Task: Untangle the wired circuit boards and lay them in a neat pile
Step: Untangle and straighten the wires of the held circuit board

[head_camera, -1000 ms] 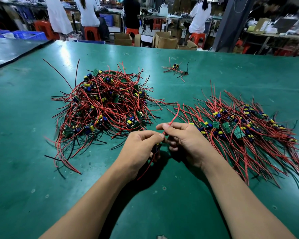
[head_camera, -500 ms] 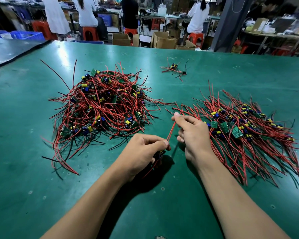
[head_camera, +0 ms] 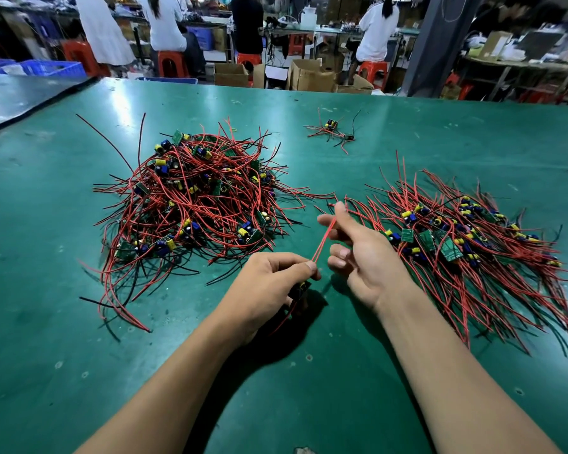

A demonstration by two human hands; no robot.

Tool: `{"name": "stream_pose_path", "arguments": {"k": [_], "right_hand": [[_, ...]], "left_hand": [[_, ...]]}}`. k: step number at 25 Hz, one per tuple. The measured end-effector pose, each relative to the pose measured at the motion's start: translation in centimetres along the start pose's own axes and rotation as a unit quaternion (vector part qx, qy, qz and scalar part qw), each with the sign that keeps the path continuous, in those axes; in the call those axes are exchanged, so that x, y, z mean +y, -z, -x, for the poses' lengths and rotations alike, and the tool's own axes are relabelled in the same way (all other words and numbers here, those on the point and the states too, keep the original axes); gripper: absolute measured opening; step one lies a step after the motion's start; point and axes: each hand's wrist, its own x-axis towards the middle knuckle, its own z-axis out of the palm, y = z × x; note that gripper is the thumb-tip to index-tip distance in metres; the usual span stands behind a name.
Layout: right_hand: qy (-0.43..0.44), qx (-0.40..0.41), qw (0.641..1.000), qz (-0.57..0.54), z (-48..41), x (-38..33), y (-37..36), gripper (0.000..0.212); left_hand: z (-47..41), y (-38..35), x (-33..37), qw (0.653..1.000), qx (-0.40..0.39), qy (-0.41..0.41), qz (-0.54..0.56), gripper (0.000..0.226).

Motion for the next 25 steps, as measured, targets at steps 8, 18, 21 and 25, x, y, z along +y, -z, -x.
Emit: {"name": "stream_pose_path", "arguments": {"k": [8,18,21,25], "right_hand": [[0.031,-0.006,0.989,0.143,0.5,1.8,-0.6,0.03],[-0.028,0.036,0.994,-0.101,-0.1,-1.2,1.1,0.033],[-0.077,0.016,0.98,-0.18,-0.1,-1.7,1.3,0.038],[-0.057,0.008,0.99,-0.128,0.1,-1.4,1.2,0.039]], "left_hand": [[-0.2,-0.1,-0.4,0.998,0.052,-0.028,-0.014,0.019],[0.3,0.2,-0.2,0.996,-0.01,-0.036,-0.077,0.016],[0.3,0.2,0.0,0.996,-0.015,-0.033,-0.077,0.016],[0.2,0.0,0.0,0.998,0.001,-0.029,-0.056,0.021]]}}
